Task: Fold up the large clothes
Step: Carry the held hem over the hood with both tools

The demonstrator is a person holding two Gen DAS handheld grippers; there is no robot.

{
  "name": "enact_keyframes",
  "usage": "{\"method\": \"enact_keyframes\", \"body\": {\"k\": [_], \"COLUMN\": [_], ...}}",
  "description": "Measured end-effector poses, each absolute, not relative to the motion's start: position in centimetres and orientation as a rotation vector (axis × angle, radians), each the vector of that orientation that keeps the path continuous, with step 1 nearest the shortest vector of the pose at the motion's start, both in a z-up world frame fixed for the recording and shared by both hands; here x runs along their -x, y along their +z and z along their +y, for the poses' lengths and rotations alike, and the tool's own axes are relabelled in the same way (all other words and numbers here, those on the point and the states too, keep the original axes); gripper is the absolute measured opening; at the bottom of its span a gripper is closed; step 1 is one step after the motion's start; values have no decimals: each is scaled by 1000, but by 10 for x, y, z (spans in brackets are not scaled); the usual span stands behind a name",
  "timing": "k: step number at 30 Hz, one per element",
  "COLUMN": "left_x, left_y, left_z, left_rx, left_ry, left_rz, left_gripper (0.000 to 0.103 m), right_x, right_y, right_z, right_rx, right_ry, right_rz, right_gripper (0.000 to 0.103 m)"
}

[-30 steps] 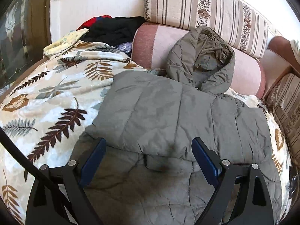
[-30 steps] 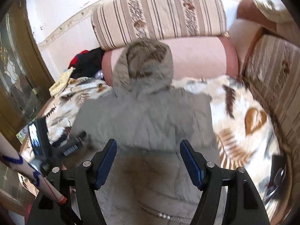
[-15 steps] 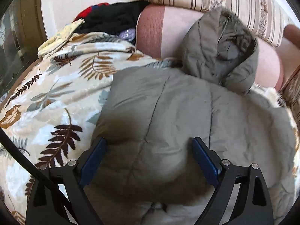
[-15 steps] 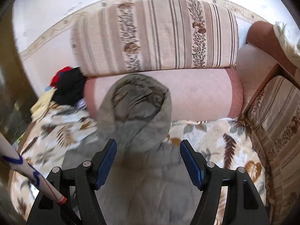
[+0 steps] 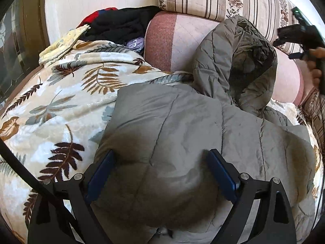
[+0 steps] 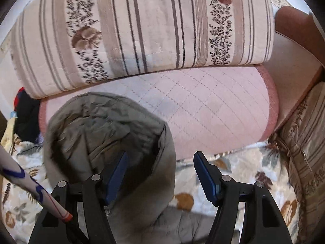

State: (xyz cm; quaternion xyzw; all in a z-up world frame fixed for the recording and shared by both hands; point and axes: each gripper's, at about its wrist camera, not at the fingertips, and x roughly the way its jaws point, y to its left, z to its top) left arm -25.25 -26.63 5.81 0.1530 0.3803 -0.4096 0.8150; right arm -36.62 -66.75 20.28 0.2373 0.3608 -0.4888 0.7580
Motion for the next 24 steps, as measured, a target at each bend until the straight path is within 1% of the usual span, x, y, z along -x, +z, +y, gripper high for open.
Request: {"method": "enact_keyframes", "body": {"k": [4,6,7,8,11,15,20,24], "left_x": [255,253,253,252,253,253,248,239], "left_y": [57,56,55,55,55,57,66,79], "left_z": [-269,-269,-269,-269,-271,-269,-260,-247], "left_rx": [-338,-332,-329,-327,-332,-320,-263,-183], "left_ry": [-869,-868,-868,-868,-866,-871,-884,-890], "left_rz": [787,792,796,798,792,797,806,805], "left_gripper": [92,92,92,92,92,92,92,92], "right_x": [355,350,348,347,349,372,411,444], "right_y": [186,174,167,163,163,185,221,236], "right_z": [-687,-695,-698,-700,-689,-661,-600,-542], "right_rx": [-505,-505,-510,-518,-493,-482,-439,-372], "right_ry": [-1093,-1106,-1099,-1083,-1064,-1043,-988,-941], "right_rz": [800,815,833,846,818,740,653,610], "right_gripper": [72,61,33,8,7,5,5,5]}}
